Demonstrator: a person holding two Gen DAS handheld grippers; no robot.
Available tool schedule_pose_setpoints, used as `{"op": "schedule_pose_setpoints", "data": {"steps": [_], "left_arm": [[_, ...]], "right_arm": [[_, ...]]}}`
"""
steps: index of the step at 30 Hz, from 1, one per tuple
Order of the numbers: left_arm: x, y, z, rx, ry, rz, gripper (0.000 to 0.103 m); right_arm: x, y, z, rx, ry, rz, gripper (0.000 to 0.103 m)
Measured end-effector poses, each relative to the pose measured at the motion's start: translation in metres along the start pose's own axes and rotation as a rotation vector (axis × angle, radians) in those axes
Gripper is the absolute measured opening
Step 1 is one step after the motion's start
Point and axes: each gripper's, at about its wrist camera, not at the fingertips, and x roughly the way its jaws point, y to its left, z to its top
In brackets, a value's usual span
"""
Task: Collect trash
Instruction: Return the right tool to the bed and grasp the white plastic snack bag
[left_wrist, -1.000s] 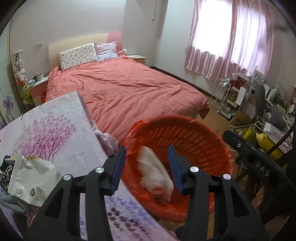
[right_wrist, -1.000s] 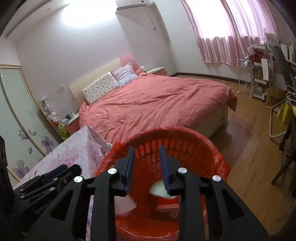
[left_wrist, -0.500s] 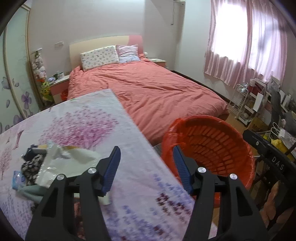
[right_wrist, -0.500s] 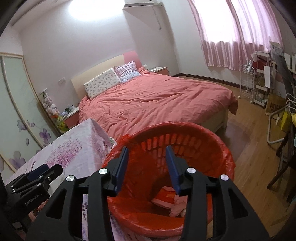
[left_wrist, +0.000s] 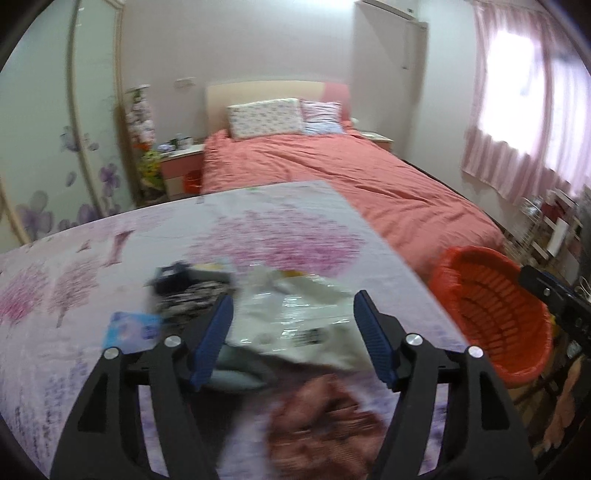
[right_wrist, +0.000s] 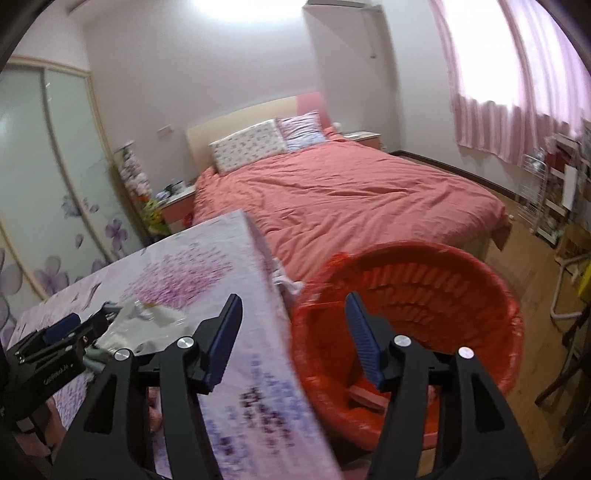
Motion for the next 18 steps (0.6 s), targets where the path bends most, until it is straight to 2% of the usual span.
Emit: {"op": "schedule_pose_setpoints", "data": {"steps": [9, 18], "left_arm": [[-0.008, 0.084, -0.018, -0.09, 0.023, 0.146, 0.069], [-0.015, 0.129, -0.034, -0.157, 0.044, 0.183, 0.069]], "right_arm": [[0.027, 0.068, -0.018, -0.142, 0.092, 0.07, 0.063], [0.055, 0.125, -0.041, -0.251, 0.202, 0.144, 0.063]]}}
